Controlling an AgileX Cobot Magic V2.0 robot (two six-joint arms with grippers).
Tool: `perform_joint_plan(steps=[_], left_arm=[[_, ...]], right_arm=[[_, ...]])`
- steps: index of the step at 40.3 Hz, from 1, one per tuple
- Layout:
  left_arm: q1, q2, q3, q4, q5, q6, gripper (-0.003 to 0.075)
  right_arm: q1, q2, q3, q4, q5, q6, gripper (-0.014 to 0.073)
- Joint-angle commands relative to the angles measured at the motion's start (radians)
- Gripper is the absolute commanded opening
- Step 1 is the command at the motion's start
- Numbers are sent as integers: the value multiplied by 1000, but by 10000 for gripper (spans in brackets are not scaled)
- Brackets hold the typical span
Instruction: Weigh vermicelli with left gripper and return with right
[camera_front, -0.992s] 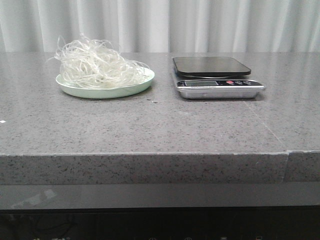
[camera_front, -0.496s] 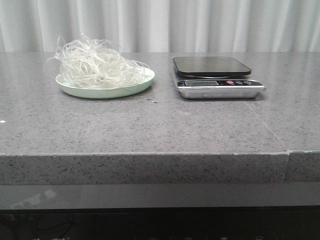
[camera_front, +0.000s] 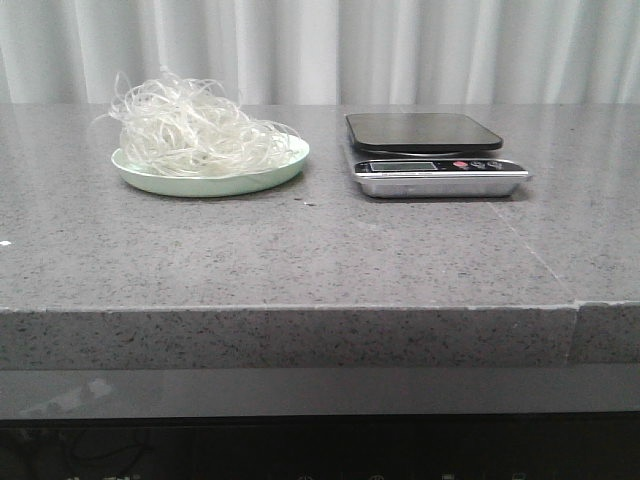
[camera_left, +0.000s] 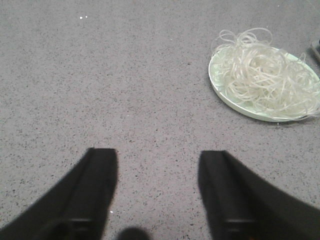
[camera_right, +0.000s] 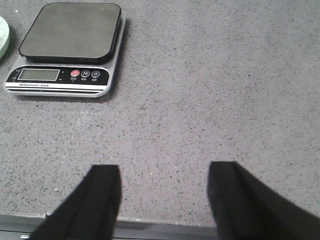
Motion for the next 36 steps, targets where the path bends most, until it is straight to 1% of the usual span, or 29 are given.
perform_joint_plan(steps=[1, 5, 10, 15, 20, 25, 36], left_arm=[[2, 32, -30, -9, -66, 9, 540], [-32, 67, -30, -12, -89, 15, 526], [-124, 142, -45, -12, -144, 29, 524], [-201, 227, -92, -12, -177, 29, 524], [-257, 333, -159, -12, -214, 29, 524], [-291, 444, -240, -12, -246, 29, 524], [-325, 690, -447, -20, -244, 29, 529]], right_arm=[[-5, 9, -27, -9, -75, -11, 561], [-5, 9, -27, -9, -85, -11, 561], [-5, 9, -27, -9, -78, -11, 561], [-5, 9, -27, -9, -78, -11, 561], [-5, 9, -27, -9, -80, -11, 561], [-5, 9, -27, -9, -80, -11, 561], [-5, 9, -27, -9, -80, -11, 561]])
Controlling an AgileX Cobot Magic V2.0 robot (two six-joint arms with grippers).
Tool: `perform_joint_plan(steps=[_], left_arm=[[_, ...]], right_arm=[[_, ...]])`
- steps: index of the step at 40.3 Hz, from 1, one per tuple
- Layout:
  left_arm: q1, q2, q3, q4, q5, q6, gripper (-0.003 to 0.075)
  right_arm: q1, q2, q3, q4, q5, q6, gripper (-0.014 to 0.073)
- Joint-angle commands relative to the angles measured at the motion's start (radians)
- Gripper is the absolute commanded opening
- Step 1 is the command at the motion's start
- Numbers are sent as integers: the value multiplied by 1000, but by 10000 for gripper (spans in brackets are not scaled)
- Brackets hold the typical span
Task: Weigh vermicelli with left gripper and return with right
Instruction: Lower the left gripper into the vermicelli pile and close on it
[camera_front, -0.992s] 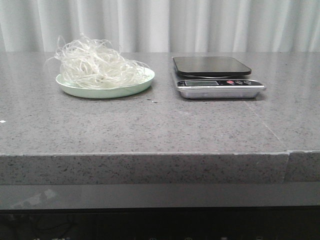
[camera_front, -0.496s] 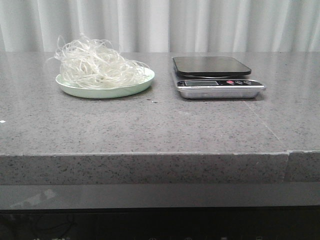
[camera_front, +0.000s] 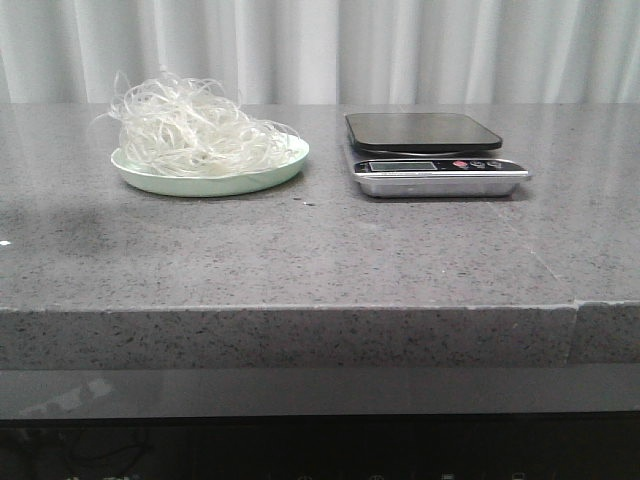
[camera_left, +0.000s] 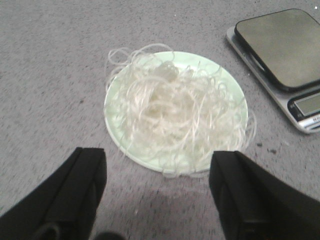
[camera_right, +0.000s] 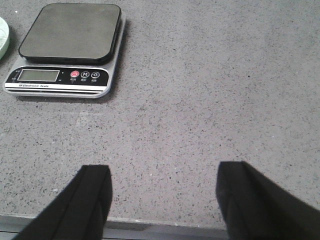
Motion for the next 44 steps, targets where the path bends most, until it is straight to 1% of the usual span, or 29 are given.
perform_joint_plan(steps=[1, 8, 15, 26, 36, 37, 40, 44], left_arm=[[-18, 59, -101, -17, -69, 0, 529], [-34, 203, -217, -17, -69, 0, 571], [-34, 320, -292, -17, -75, 0, 568], [-34, 448, -315, -5, -98, 0, 568], [-34, 506, -315, -5, -98, 0, 563], [-34, 506, -315, -5, -98, 0, 555], [-34, 508, -315, -5, -94, 0, 491], [-34, 508, -315, -5, -92, 0, 359]], right_arm=[[-5, 9, -27, -9, -78, -9, 561], [-5, 9, -27, -9, -78, -9, 561], [-5, 9, -27, -9, -78, -9, 561], [-5, 9, -27, -9, -78, -9, 561], [-5, 9, -27, -9, -78, -9, 561], [-5, 9, -27, -9, -78, -9, 561], [-5, 9, -27, -9, -78, -9, 561], [-5, 9, -27, -9, -78, -9, 561]])
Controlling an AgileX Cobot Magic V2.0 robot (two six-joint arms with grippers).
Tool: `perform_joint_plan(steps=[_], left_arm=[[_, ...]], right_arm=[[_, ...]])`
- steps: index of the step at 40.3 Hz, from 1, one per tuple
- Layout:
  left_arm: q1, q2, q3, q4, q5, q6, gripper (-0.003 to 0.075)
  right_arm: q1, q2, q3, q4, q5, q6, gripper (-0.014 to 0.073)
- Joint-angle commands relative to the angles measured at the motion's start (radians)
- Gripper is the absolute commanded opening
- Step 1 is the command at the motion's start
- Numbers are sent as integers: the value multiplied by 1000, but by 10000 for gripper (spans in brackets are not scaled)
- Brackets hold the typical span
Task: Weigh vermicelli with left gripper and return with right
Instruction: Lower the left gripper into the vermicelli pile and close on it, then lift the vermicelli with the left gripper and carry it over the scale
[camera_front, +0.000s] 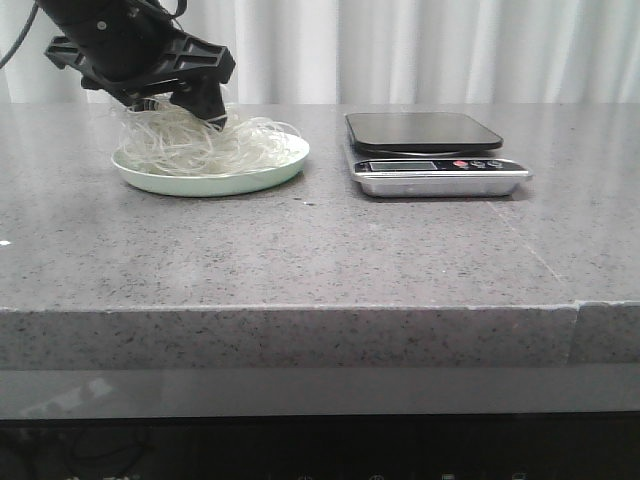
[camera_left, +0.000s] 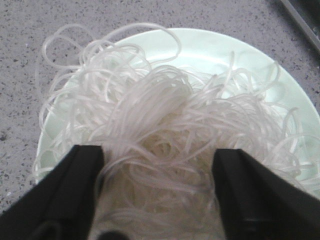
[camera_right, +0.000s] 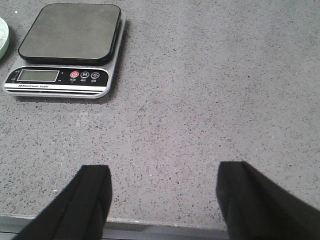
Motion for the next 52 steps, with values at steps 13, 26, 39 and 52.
perform_joint_plan(steps=[13, 26, 39, 52], left_arm=[[-6, -43, -92, -12, 87, -3, 156], [-12, -43, -324, -12, 263, -3, 156], [-93, -43, -549, -12, 216, 17, 156], [-221, 68, -735, -12, 100, 24, 157]], right_arm=[[-5, 9, -27, -7, -76, -7, 561], [-5, 9, -27, -7, -76, -7, 561], [-5, 9, -27, -7, -77, -7, 561], [-5, 9, -27, -7, -77, -7, 561]])
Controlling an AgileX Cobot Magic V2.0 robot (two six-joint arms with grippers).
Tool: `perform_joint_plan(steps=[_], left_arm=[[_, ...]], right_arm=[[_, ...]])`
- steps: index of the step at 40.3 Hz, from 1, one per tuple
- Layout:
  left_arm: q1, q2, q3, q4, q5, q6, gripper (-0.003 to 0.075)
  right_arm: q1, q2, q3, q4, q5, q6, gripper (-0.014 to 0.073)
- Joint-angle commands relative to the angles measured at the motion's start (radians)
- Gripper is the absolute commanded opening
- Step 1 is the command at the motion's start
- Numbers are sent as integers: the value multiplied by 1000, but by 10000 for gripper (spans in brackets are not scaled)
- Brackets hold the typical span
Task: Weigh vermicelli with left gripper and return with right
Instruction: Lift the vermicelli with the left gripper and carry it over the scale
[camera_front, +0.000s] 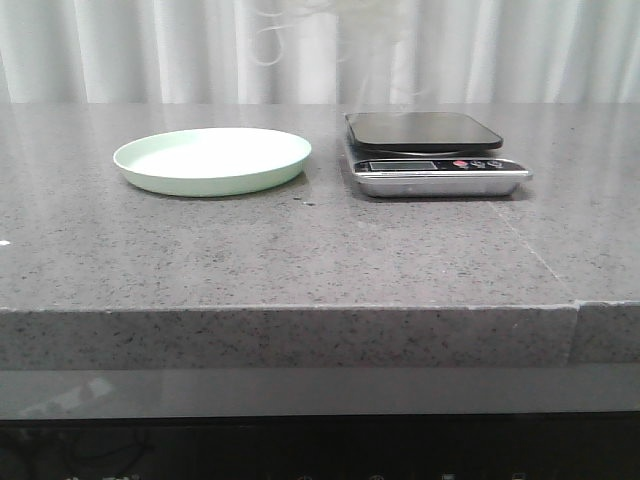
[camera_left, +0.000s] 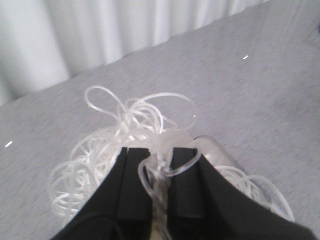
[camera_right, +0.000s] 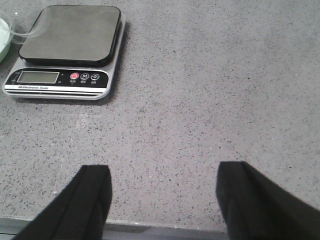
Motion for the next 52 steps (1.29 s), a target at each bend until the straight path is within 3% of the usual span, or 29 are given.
perform_joint_plan(steps=[1, 12, 22, 25, 34, 52], left_arm=[[-33, 3, -97, -11, -119, 3, 157], [-72, 179, -257, -18, -170, 3, 157], [-74, 273, -267, -34, -149, 1, 162], [-74, 283, -267, -36, -129, 1, 195], [-74, 293, -267, -38, -121, 1, 420], [-74, 130, -267, -30, 8, 1, 430]], right_arm=[[-5, 9, -27, -7, -73, -7, 561], [-5, 9, -27, -7, -73, -7, 561], [-5, 9, -27, -7, -73, -7, 561], [-5, 9, -27, -7, -73, -7, 561], [-5, 9, -27, -7, -73, -7, 561], [-5, 9, -27, -7, -73, -7, 561]])
